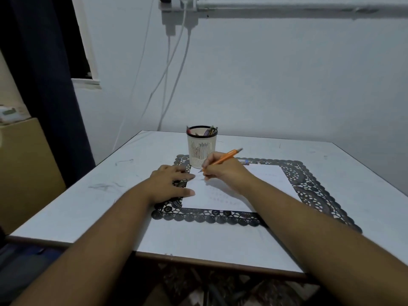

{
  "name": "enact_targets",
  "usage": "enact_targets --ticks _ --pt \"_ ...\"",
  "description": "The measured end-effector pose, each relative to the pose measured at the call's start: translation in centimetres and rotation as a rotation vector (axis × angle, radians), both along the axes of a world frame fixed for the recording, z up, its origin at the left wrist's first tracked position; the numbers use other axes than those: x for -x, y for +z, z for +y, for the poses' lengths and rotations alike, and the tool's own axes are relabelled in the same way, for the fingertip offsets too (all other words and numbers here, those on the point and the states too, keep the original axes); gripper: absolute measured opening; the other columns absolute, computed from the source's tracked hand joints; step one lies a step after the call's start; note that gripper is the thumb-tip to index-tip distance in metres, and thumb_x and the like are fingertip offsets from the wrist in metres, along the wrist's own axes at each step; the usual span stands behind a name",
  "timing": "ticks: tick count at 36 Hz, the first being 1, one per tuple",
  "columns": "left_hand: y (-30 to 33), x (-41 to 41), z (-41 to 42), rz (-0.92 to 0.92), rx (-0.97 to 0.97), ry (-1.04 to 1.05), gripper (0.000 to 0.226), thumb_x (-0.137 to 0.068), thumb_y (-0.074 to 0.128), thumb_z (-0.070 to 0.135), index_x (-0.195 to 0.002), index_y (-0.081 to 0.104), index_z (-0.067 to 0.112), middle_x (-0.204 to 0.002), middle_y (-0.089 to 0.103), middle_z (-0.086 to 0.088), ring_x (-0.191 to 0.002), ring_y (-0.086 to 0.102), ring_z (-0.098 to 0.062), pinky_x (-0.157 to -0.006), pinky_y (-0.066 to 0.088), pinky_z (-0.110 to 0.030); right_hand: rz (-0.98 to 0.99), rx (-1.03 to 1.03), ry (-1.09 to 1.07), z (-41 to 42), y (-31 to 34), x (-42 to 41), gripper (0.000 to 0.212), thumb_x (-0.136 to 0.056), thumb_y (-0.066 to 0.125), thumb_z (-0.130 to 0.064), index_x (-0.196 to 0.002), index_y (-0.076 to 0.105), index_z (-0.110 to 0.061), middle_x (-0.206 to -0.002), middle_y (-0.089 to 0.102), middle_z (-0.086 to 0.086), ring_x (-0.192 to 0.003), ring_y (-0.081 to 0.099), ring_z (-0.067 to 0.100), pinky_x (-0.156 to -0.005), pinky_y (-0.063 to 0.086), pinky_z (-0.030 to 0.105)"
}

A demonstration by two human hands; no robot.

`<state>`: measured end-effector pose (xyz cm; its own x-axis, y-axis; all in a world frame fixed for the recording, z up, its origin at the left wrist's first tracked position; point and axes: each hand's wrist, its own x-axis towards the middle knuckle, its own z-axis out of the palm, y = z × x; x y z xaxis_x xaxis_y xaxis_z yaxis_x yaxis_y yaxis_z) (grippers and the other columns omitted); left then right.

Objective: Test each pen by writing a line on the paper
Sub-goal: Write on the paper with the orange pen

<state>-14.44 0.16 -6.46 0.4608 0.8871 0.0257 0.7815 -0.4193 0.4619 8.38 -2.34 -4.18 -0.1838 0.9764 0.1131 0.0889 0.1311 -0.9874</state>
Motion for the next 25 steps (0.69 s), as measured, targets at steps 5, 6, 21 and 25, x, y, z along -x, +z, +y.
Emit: enact_targets --ticks 5,6,21,25 --pt "0.4 0.1 0.0 0.011 0.012 0.008 0.097 -0.051 0.05 0.09 -0.141 0.052 0.055 -0.161 0.033 0.018 -0.149 0.017 -0.014 -0.124 0.013 -0.044 0.07 0.055 0.025 0.1 -1.1 1.2 0.019 -0.089 0.061 0.017 -0.087 0.061 -0.001 -0.079 0.062 0.022 -0.067 0.064 0.028 -0.07 0.058 0.036" --pt "0.4 0.1 0.0 0.017 0.011 0.01 0.097 -0.051 0.05 0.09 -0.141 0.052 0.055 -0.162 0.033 0.018 -0.149 0.018 -0.014 -0.124 0.013 -0.044 0.049 0.046 0.019 0.1 -1.1 1.3 0.017 -0.089 0.061 0.017 -0.089 0.061 0.0 -0.079 0.061 0.023 -0.067 0.063 0.028 -0.068 0.057 0.035" --pt "0.2 0.0 0.3 0.021 0.018 0.015 0.097 -0.05 0.052 0.09 -0.141 0.053 0.055 -0.161 0.034 0.017 -0.149 0.019 -0.015 -0.124 0.014 -0.045 -0.023 0.034 0.023 0.3 -1.4 1.4 0.016 -0.089 0.061 0.015 -0.087 0.06 -0.001 -0.081 0.057 0.022 -0.071 0.054 0.03 -0.062 0.051 0.032" --pt "0.4 -0.1 0.1 0.017 0.016 0.015 0.097 -0.051 0.052 0.09 -0.141 0.053 0.054 -0.161 0.034 0.016 -0.149 0.019 -0.016 -0.124 0.014 -0.046 -0.037 0.039 0.018 0.4 -1.6 1.3 0.016 -0.088 0.062 0.013 -0.085 0.06 -0.002 -0.081 0.058 0.022 -0.074 0.055 0.031 -0.063 0.052 0.032"
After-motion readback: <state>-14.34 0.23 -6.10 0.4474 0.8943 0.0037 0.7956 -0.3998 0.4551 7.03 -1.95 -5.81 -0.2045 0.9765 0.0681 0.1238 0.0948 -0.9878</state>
